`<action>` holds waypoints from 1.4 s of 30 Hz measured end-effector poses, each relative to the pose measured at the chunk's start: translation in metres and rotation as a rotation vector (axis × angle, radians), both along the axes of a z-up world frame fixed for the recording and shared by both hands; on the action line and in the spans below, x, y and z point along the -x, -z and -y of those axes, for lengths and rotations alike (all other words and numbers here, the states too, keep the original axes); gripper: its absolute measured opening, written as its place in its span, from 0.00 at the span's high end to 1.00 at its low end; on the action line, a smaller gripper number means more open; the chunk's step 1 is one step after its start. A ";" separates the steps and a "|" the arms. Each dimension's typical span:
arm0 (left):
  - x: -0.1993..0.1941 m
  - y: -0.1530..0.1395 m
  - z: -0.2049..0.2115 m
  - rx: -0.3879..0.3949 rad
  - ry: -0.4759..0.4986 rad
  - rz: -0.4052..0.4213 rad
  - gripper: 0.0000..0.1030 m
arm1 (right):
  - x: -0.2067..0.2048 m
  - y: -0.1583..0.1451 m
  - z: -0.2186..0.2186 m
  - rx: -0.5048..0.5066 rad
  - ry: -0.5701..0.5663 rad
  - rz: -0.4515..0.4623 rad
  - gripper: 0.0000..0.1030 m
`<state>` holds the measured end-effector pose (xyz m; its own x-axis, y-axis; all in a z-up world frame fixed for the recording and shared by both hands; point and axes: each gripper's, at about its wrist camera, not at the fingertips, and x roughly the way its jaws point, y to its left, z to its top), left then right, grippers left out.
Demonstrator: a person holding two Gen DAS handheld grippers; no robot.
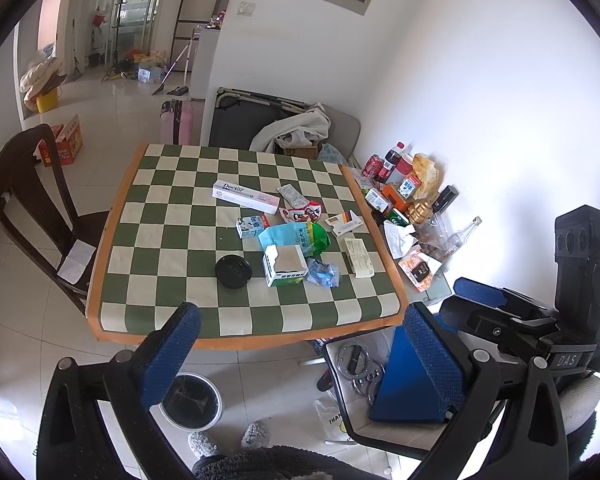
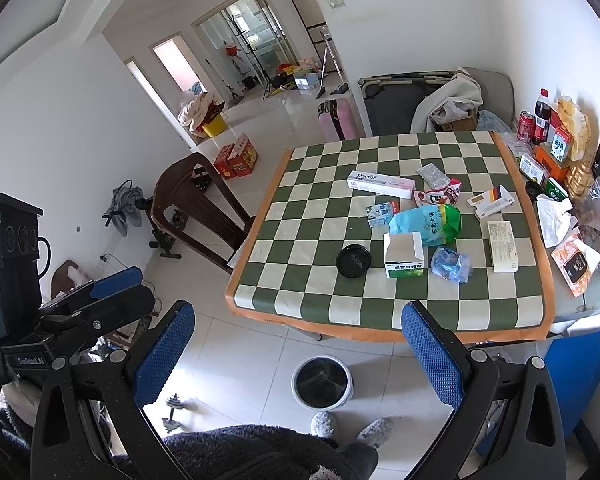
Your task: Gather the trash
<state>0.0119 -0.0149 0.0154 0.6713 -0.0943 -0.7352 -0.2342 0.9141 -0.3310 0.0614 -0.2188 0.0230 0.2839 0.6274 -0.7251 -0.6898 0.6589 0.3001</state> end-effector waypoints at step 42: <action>-0.114 0.112 -0.040 -0.312 0.016 -0.205 0.00 | -0.059 0.047 0.018 0.025 0.430 -0.088 0.00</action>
<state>0.1259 0.0249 -0.0966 0.5075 0.1466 -0.8491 -0.2515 0.9677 0.0167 0.1205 -0.2367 -0.0241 0.4520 0.4475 -0.7717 -0.3241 0.8883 0.3253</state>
